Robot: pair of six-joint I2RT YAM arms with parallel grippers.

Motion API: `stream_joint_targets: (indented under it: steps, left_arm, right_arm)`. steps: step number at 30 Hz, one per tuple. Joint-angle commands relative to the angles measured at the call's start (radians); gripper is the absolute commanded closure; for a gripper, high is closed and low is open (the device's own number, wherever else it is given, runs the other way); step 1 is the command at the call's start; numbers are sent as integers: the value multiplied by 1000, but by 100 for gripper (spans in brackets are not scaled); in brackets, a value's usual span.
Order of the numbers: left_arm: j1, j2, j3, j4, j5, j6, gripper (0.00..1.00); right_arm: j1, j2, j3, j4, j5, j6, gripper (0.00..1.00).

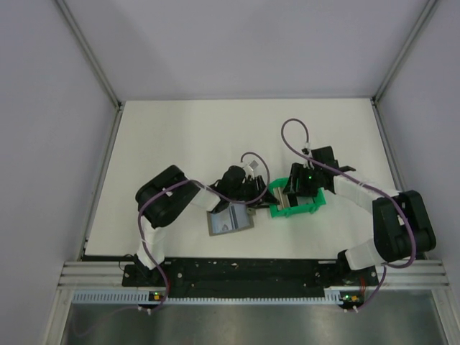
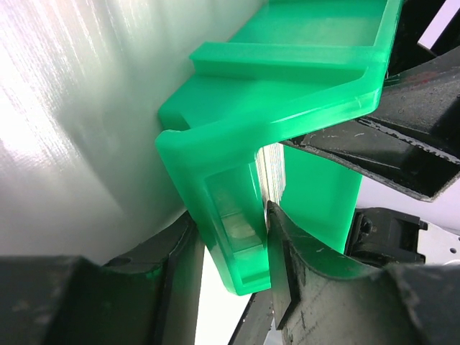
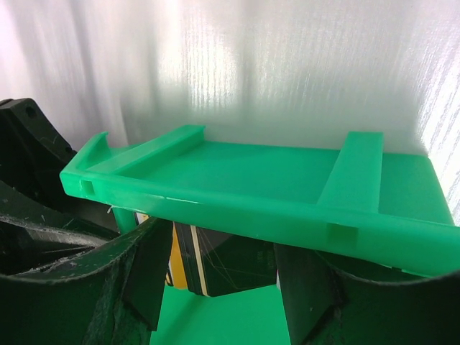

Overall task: Put the credit cards into the card holder
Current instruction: Pick up the credit card from the storage box.

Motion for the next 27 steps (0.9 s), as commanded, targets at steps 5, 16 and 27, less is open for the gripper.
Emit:
stream_joint_targets:
  steps: [5, 16, 27]
  left_arm:
    - [0, -80, 6, -72, -19, 67, 60]
    - [1, -98, 18, -124, -24, 74, 63]
    - [1, -123, 22, -164, -41, 91, 66]
  right_arm:
    - [35, -53, 28, -17, 20, -12, 42]
    - [143, -31, 61, -57, 221, -10, 44]
    - [146, -70, 79, -100, 279, -61, 67]
